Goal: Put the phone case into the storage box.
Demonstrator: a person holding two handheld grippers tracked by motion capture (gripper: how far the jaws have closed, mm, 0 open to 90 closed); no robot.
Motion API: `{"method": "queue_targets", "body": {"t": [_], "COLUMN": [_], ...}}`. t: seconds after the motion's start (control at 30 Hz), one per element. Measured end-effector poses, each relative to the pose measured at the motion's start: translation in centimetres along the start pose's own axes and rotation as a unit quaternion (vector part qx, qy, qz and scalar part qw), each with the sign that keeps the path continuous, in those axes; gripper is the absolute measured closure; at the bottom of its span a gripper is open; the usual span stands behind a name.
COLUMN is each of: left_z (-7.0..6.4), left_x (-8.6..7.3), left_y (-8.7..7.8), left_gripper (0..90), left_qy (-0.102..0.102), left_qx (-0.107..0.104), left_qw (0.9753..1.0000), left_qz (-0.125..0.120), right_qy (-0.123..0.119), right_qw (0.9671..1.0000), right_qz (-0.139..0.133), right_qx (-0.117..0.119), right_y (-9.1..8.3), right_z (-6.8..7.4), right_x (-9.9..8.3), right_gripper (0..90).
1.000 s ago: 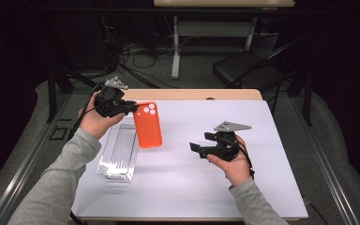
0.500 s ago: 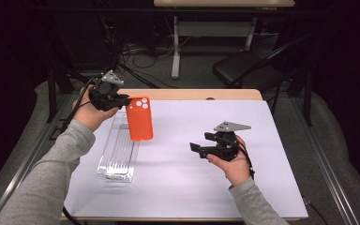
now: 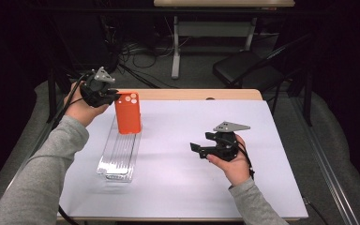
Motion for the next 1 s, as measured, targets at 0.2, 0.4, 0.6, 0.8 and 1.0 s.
{"method": "queue_targets", "body": {"t": [0.2,0.4,0.6,0.8,1.0], "left_z": [1.0,1.7,2.1,2.4,2.5], "left_x": [-0.2,-0.2,-0.4,-0.4,-0.6], "left_y": [0.2,0.5,1.1,1.5,2.0], "left_gripper": [80.4,80.3,80.4,80.4,80.4], "left_qy": [0.013,0.026,0.038,0.042,0.049], "left_qx": [0.021,0.042,0.055,0.064,0.069], "left_qw": [0.9997,0.9987,0.9977,0.9969,0.9962], "left_qz": [-0.003,-0.010,-0.012,-0.020,-0.020], "right_qy": [-0.002,-0.001,-0.001,-0.001,0.002], "right_qw": [1.0000,1.0000,1.0000,1.0000,1.0000], "right_qz": [0.001,0.001,0.001,-0.003,-0.006], "right_qx": [-0.003,-0.003,-0.004,-0.003,-0.002], "right_y": [0.0,0.0,0.0,-0.1,-0.1], "right_z": [-0.1,-0.1,-0.1,-0.1,-0.1], "right_x": [0.0,0.0,0.0,0.1,0.1], "right_gripper": [22.9,22.9,22.7,20.8,18.9]}}
Point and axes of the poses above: each handheld gripper's, and its own axes: y roughly forward along the jaws, x roughly out of its top, z roughly to its left, the point moved 8 cm from there along y, roughly forward along the jaws, and after that the axes turned 4 degrees about -y, right-handed, at the moved point
